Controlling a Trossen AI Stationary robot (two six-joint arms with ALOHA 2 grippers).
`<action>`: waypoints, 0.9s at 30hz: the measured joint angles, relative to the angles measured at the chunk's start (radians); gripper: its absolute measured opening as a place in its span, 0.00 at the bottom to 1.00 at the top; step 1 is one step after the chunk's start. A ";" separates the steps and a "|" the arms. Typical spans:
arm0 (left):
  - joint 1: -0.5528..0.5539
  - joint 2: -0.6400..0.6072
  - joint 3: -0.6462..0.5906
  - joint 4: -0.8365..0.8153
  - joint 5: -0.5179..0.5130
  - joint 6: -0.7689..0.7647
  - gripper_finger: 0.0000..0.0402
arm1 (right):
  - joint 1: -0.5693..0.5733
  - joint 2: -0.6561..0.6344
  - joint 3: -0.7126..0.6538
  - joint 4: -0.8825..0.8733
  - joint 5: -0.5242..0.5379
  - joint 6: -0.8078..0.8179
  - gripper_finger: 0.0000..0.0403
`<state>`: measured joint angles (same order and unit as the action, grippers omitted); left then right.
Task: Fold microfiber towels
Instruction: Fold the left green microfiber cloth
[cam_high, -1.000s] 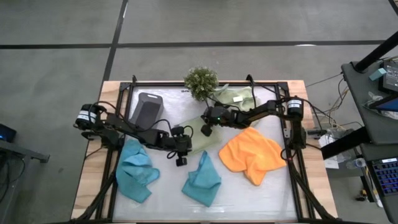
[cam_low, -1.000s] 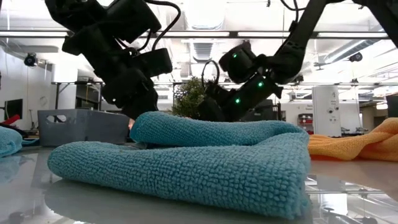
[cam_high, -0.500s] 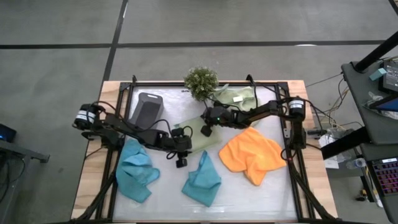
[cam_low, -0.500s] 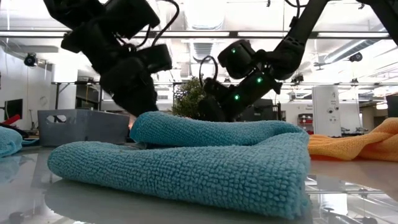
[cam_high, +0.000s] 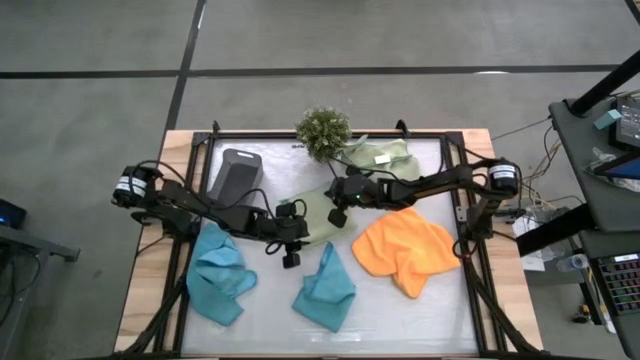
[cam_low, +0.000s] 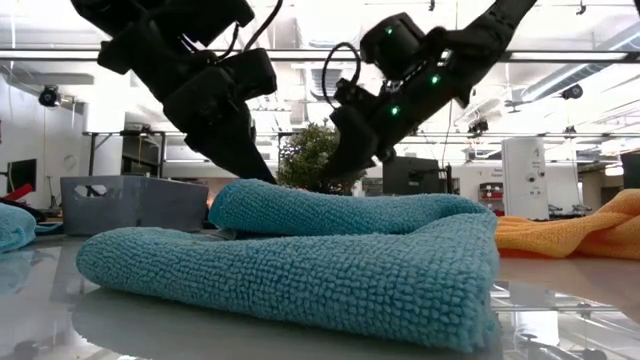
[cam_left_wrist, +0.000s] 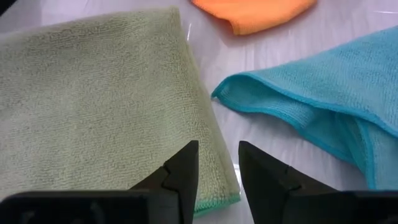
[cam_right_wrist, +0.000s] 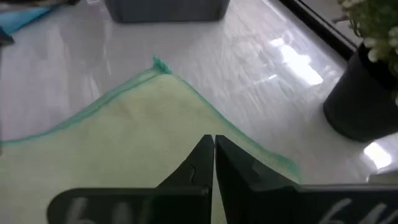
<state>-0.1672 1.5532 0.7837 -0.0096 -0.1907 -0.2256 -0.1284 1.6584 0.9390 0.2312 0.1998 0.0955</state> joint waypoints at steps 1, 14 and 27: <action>0.001 0.000 -0.001 0.000 0.000 0.000 0.25 | 0.000 -0.013 0.000 -0.022 -0.019 0.026 0.02; 0.002 -0.004 -0.002 -0.069 -0.005 0.050 0.25 | -0.007 -0.096 0.000 -0.307 -0.152 0.229 0.23; 0.002 -0.071 -0.004 -0.169 -0.009 0.078 0.25 | -0.010 -0.130 0.035 -0.502 -0.203 0.271 0.54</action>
<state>-0.1650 1.4823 0.7799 -0.1790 -0.1997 -0.1478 -0.1379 1.5286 0.9741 -0.2706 -0.0035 0.3661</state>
